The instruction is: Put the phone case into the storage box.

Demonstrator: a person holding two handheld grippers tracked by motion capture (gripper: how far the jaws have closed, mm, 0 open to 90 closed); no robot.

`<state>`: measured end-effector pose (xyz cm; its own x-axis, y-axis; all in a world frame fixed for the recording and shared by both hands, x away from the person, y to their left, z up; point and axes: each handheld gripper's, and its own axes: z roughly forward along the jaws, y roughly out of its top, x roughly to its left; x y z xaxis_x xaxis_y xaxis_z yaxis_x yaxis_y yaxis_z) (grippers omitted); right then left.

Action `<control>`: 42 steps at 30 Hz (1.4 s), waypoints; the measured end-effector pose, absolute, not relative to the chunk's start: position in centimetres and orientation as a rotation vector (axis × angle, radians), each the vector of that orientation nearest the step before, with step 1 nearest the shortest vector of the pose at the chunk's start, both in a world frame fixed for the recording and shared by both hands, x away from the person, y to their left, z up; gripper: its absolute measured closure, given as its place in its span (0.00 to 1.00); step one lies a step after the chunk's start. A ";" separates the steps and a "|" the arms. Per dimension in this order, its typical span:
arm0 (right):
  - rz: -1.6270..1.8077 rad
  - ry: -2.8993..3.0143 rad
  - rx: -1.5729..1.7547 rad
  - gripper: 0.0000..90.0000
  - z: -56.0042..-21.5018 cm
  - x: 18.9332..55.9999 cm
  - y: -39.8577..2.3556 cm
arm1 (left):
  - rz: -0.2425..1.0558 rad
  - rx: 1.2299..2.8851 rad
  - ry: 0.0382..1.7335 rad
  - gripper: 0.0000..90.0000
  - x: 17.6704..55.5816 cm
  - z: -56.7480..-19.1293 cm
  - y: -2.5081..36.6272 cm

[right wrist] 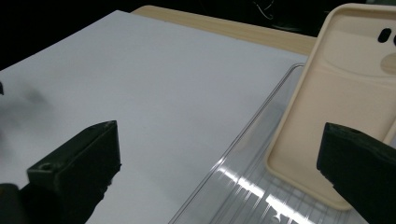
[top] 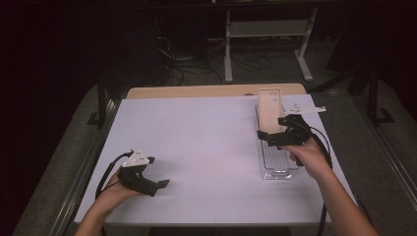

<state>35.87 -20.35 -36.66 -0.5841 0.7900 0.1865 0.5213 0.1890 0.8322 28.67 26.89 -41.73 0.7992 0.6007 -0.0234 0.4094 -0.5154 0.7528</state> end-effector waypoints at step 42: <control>1.359 2.299 1.071 0.00 -40.1 27.3 -21.0 | 0.264 2.157 0.667 0.01 28.7 -39.8 27.1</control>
<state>27.34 -20.98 -40.06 -0.6929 0.7080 0.1365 0.4610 0.2894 0.8389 28.67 27.06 -39.76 0.8363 0.5466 -0.0427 0.3697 -0.5046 0.7802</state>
